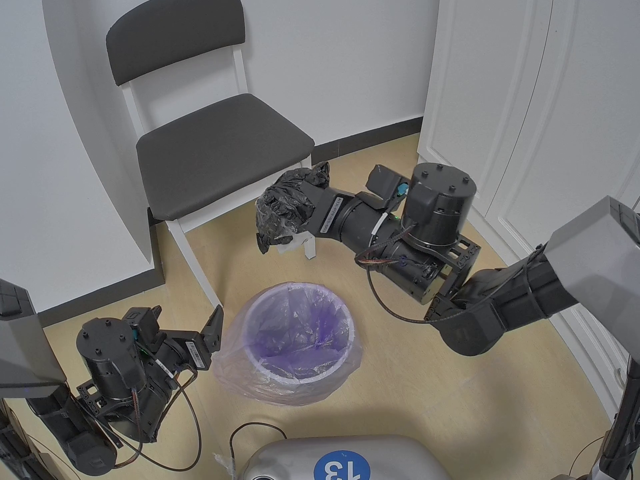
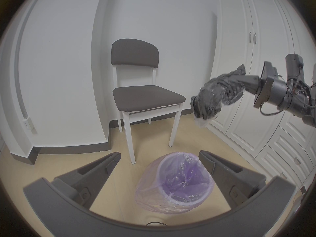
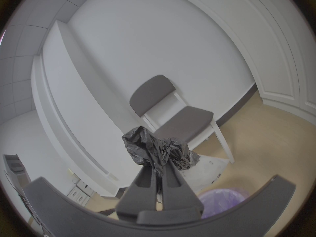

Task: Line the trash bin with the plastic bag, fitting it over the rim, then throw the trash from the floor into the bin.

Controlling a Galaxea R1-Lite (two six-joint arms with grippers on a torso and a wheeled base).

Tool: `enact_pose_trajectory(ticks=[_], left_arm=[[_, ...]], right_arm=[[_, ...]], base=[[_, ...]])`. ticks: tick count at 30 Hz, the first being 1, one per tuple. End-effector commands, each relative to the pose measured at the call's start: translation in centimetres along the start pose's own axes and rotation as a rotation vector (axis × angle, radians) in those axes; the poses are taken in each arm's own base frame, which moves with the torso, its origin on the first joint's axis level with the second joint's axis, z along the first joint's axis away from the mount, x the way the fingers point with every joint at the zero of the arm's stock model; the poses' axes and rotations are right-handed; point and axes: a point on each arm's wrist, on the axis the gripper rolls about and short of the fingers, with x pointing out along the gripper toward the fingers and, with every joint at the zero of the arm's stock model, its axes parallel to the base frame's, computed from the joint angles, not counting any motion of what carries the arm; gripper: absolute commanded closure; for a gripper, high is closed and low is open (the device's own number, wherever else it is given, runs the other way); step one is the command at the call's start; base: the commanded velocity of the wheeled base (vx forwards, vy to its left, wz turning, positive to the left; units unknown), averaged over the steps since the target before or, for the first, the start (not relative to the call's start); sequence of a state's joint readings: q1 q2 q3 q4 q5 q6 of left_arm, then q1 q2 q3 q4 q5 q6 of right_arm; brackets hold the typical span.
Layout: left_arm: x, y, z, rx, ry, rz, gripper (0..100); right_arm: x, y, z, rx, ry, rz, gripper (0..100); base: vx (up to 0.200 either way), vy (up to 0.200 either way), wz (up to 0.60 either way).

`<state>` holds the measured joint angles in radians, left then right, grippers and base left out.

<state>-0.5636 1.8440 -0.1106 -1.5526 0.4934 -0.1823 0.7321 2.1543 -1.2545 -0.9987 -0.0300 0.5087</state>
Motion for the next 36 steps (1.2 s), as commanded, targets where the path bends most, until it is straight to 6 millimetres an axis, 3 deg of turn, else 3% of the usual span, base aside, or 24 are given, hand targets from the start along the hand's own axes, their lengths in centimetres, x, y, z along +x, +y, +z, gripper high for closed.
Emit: enact_pose_trajectory(ticks=[1,8,9,14,21,25,36], left_arm=[[0.1,0.0,0.1,-0.008,-0.011,0.001,0],[0.1,0.1,0.0,-0.008,-0.007,0.006,0],[0.2,0.2,0.1,-0.011,-0.012,0.008,0],[0.2,0.1,0.0,-0.010,-0.008,0.009,0],[0.3,0.1,-0.1,-0.009,-0.004,0.010,0],[0.2,0.2,-0.1,-0.010,-0.005,0.011,0],[0.3,0.5,0.0,-0.013,-0.008,0.026,0]], right_arm=[[1.6,-0.3,-0.5,-0.005,0.099,-0.044,100],[3.1,-1.2,-2.2,-0.032,0.232,-0.067,100],[3.5,-2.1,-4.1,-0.084,0.326,-0.104,100],[3.2,-3.7,-7.1,-0.158,0.486,-0.180,100],[3.7,-5.6,-10.4,-0.191,0.553,-0.199,100],[5.0,-6.7,-12.4,-0.200,0.560,-0.201,100],[5.7,-8.0,-14.6,-0.202,0.590,-0.213,100]], base=[[0.000,0.000,0.00],[0.000,0.000,0.00],[0.000,0.000,0.00],[0.000,0.000,0.00],[0.000,0.000,0.00],[0.000,0.000,0.00],[0.000,0.000,0.00]])
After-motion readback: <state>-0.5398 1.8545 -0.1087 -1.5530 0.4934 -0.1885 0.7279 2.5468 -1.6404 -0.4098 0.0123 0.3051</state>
